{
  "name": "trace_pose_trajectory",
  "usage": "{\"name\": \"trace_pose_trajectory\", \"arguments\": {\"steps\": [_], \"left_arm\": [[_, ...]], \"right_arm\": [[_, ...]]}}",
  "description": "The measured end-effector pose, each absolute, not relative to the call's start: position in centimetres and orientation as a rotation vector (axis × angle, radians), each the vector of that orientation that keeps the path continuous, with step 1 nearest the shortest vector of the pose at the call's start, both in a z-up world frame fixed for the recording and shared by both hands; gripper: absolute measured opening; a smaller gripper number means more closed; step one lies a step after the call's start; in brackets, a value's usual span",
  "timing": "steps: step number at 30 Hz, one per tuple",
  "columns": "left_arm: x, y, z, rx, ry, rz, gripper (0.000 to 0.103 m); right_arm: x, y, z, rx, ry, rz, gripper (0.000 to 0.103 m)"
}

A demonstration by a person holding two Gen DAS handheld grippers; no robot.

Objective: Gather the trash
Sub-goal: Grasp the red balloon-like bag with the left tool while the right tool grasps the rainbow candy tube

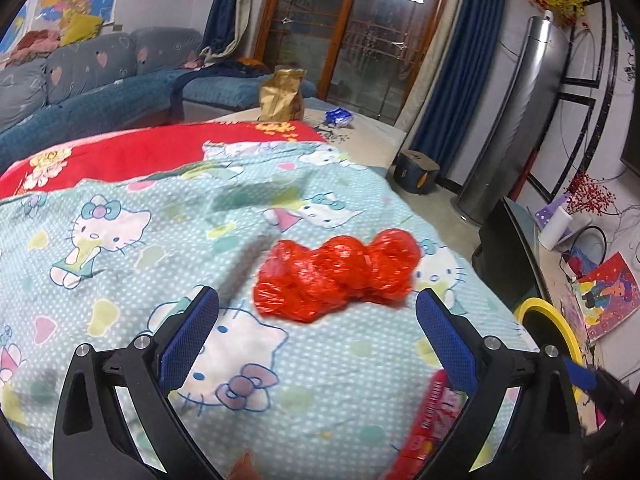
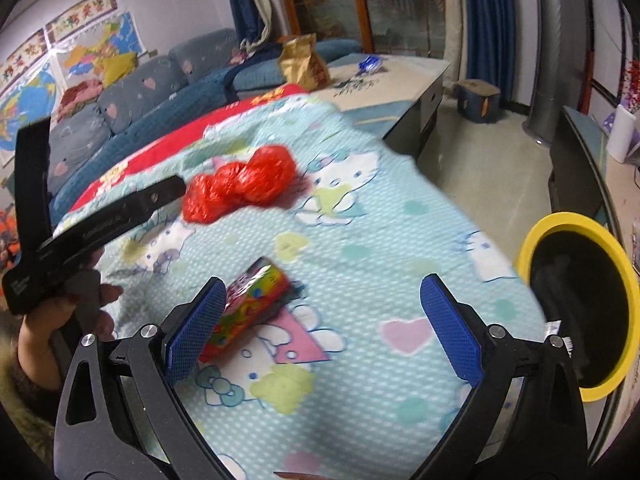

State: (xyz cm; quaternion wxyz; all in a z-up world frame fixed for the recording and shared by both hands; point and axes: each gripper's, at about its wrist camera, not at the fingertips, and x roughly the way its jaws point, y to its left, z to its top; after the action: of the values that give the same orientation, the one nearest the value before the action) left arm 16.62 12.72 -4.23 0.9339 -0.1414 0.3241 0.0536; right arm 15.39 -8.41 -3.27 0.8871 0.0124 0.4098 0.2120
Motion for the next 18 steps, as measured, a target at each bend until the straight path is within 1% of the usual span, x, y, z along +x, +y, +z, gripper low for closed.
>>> {"name": "trace_pose_trajectory", "arguments": {"steps": [5,7,8,10,12,14,16,17,18], "left_arm": [[17.9,14.1,-5.7,-0.333,0.694,0.098,0.094],[18.3,14.5,-6.2,-0.360,0.704,0.089,0.082],[18.5,14.8,-6.6,-0.378,0.707,0.084,0.079],[18.9,15.3,-7.2,-0.408,0.719,0.074,0.071],[19.3,15.8,-7.9,-0.440,0.729,0.066,0.068],[19.7,15.9,-8.5,-0.456,0.739,0.066,0.068],[20.1,16.1,-9.0,-0.476,0.748,0.062,0.067],[20.2,16.3,-9.3,-0.489,0.752,0.060,0.065],[20.3,16.4,-9.4,-0.498,0.753,0.058,0.064]], "right_arm": [[15.5,-6.3,-4.4,0.024,0.895,0.478,0.090],[15.7,-5.7,-4.8,0.042,0.912,0.492,0.090],[15.9,-5.4,-5.0,0.048,0.921,0.498,0.090],[16.1,-5.0,-5.3,0.050,0.929,0.502,0.088],[16.2,-4.5,-5.6,0.049,0.937,0.511,0.084],[16.3,-4.0,-6.0,0.046,0.952,0.517,0.075],[16.4,-3.7,-6.8,0.054,0.981,0.520,0.068],[16.4,-3.6,-7.0,0.057,0.987,0.519,0.063],[16.3,-3.6,-7.3,0.063,0.994,0.521,0.062]]}}
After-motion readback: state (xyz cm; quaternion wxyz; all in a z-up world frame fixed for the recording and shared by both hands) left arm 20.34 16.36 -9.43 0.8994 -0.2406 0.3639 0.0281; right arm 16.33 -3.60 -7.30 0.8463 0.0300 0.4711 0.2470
